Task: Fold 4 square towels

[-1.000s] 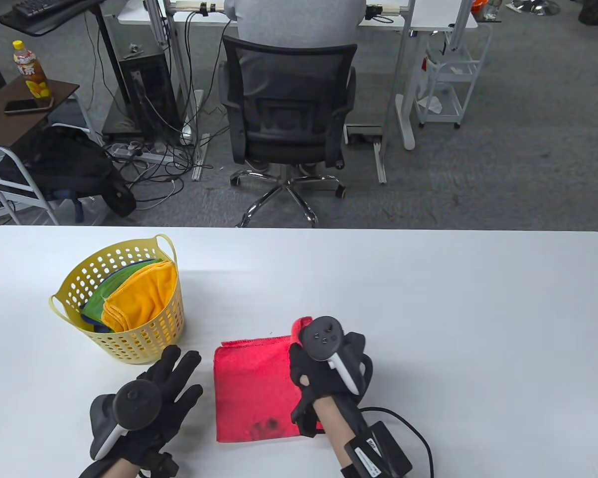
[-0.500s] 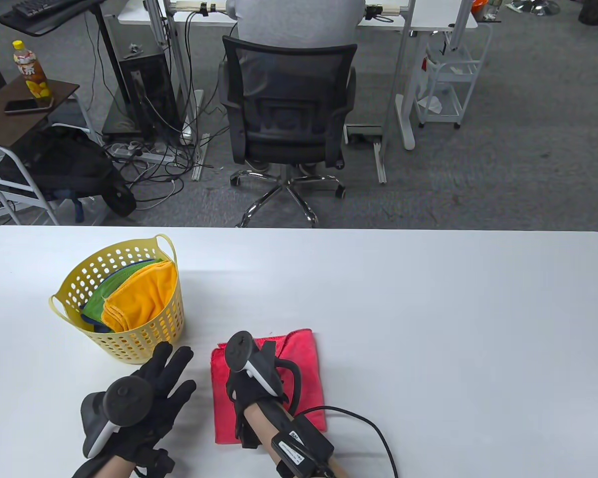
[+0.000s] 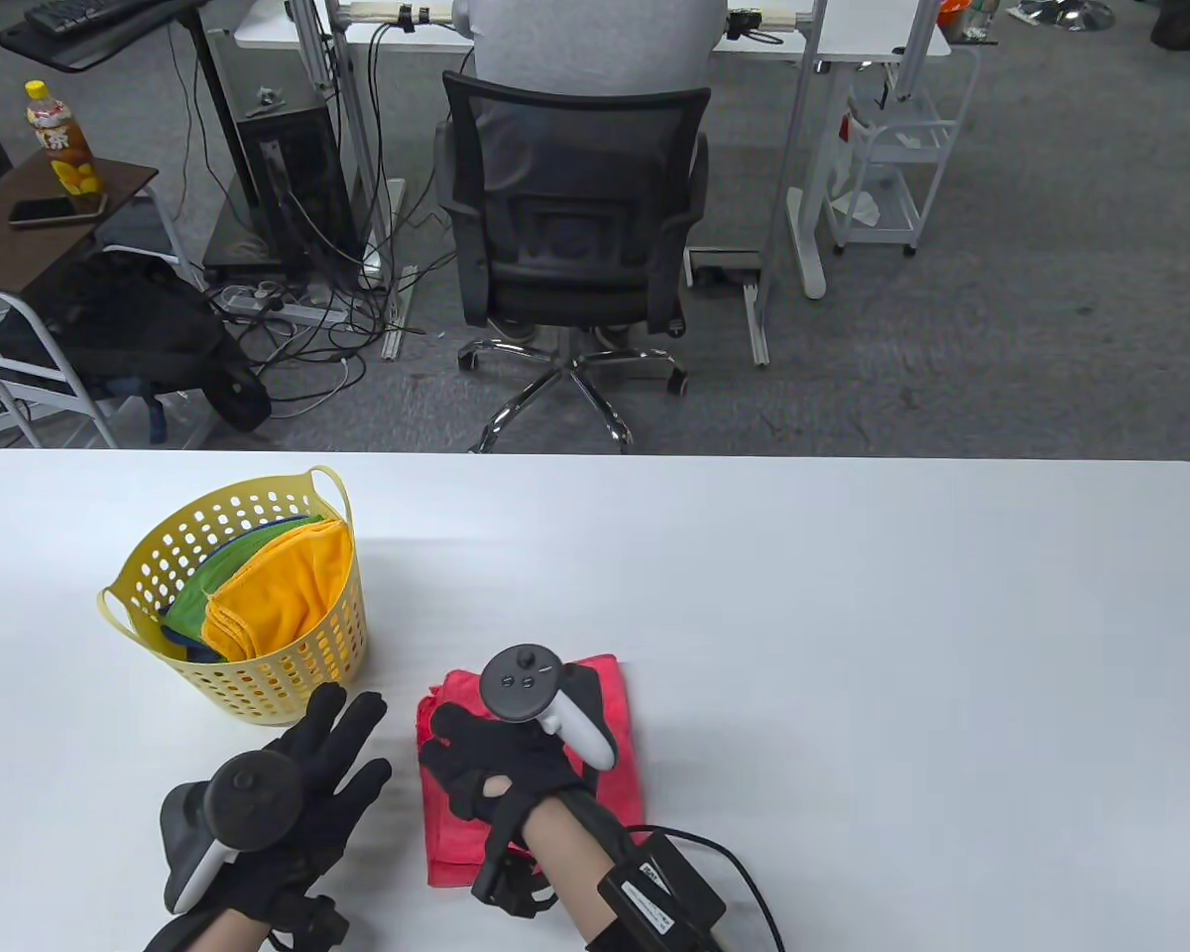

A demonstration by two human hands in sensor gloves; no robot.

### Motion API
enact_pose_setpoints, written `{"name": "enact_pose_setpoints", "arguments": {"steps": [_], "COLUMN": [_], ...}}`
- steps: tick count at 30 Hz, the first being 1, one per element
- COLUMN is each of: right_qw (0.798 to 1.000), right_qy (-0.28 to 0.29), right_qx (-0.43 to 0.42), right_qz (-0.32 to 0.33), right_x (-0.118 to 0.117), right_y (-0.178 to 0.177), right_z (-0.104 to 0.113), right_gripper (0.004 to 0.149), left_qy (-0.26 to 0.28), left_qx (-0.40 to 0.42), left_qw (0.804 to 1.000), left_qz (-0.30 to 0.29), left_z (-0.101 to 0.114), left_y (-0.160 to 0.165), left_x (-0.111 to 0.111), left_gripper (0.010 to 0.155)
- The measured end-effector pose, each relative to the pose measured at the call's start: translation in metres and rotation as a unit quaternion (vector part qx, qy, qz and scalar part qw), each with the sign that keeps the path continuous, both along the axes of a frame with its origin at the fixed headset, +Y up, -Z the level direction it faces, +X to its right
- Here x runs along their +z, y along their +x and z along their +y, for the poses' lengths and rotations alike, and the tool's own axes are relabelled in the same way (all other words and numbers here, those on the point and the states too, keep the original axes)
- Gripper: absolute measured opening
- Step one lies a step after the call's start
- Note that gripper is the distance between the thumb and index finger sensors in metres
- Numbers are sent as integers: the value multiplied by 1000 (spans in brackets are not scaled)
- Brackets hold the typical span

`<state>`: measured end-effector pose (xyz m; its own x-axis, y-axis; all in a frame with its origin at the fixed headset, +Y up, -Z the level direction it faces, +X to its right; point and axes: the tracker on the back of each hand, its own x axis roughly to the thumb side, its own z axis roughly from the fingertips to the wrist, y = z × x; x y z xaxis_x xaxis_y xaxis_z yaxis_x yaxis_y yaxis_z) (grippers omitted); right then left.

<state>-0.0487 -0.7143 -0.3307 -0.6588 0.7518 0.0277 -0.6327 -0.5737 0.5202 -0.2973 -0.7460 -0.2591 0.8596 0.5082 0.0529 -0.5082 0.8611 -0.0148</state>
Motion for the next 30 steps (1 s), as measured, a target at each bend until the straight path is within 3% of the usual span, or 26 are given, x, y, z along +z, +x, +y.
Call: {"name": "enact_pose_setpoints", "arguments": {"steps": [2, 5, 8, 10, 13, 14, 17, 20, 23, 28, 30], "right_qw": [994, 969, 945, 940, 938, 933, 932, 955, 968, 958, 954], "right_qy": [56, 60, -24, -57, -85, -55, -7, -33, -13, 61, 51], "right_qx": [42, 144, 260, 279, 286, 297, 298, 205, 133, 181, 189], "right_qz": [-89, -190, -196, -190, -176, -194, -205, -213, -212, -213, -228], "right_x": [-9, -21, -30, -33, -35, -34, -31, -27, -21, -20, -24], "right_y": [32, 73, 97, 99, 92, 86, 80, 91, 103, 138, 162], "right_z": [13, 5, -30, -49, -75, -78, -80, -76, -63, -47, -46], "right_gripper": [62, 62, 62, 63, 64, 61, 48, 42, 43, 44, 44], "left_qy": [-1, -6, -9, -10, -12, -13, -17, -19, -21, -29, -33], "left_qx": [-1, -1, -4, -6, -8, -9, -10, -10, -9, -13, -14], "left_qw": [1000, 1000, 1000, 1000, 1000, 1000, 1000, 1000, 1000, 999, 999], "left_qz": [2, 2, 0, -1, -1, 0, 2, 3, 4, 4, 4], "left_z": [-1, -2, -3, -4, -5, -5, -7, -7, -7, -9, -11], "left_y": [0, 0, 0, 1, 2, 1, 1, 1, 1, 1, 1], "left_x": [-1, -2, -2, -2, -2, -2, -3, -3, -3, -5, -5], "left_gripper": [66, 66, 66, 66, 66, 66, 66, 66, 66, 66, 66]}}
